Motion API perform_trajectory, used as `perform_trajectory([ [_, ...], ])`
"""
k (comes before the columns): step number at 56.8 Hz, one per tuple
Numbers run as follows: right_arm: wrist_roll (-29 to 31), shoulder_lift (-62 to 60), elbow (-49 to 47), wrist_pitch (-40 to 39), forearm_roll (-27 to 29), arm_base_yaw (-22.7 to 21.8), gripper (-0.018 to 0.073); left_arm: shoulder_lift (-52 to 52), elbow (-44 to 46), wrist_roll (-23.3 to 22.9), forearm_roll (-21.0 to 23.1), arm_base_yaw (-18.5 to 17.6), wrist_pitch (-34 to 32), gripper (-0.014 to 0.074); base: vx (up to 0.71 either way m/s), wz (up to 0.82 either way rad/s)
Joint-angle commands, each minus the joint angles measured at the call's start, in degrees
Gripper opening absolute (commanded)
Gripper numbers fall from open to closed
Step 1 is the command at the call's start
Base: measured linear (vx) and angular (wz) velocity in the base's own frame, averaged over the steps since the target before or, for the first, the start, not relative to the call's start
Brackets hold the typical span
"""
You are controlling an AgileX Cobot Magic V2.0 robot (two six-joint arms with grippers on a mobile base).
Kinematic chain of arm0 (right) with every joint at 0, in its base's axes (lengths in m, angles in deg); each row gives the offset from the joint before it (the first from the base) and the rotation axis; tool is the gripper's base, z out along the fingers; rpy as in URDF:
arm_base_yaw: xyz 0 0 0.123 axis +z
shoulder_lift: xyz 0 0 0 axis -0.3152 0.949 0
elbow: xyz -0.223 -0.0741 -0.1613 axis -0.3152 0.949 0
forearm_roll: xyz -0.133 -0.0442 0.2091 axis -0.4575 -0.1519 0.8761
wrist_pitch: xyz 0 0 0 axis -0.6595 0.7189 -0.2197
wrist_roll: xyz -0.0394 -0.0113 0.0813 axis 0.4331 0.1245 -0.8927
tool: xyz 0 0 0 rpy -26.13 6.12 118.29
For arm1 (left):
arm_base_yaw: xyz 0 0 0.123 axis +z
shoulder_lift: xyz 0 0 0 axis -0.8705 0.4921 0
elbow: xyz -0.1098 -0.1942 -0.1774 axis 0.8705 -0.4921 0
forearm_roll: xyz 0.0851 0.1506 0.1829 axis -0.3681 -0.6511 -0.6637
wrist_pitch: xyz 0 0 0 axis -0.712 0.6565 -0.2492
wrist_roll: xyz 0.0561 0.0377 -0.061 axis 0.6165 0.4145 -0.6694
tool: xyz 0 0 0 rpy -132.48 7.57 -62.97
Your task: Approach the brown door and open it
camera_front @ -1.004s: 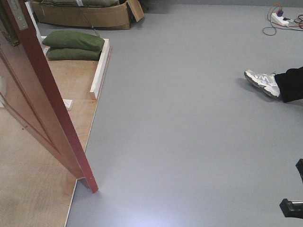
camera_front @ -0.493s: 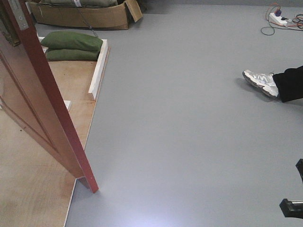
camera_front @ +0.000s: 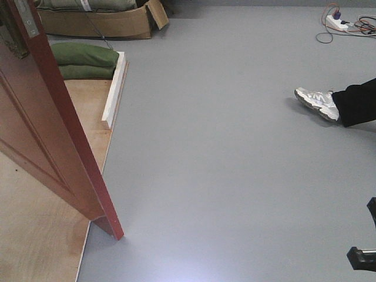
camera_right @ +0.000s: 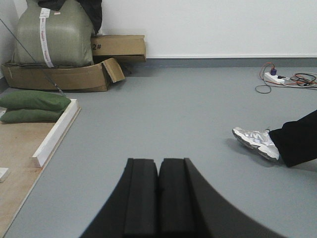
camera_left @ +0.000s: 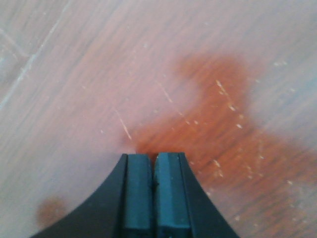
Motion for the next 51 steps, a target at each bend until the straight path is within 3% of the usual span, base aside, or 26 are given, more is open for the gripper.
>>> perform_trajectory([
  [1,0.3,-0.6,0.4,-4.7,0.0,0.0,0.0,-2.4,1.8,0.1,3.3,-0.5,-1.0,-0.0003,0.09,-0.06],
  [51,0.3,-0.6,0.4,-4.7,0.0,0.0,0.0,-2.4,1.8,0.1,3.3,-0.5,-1.0,-0.0003,0.13,-0.07],
])
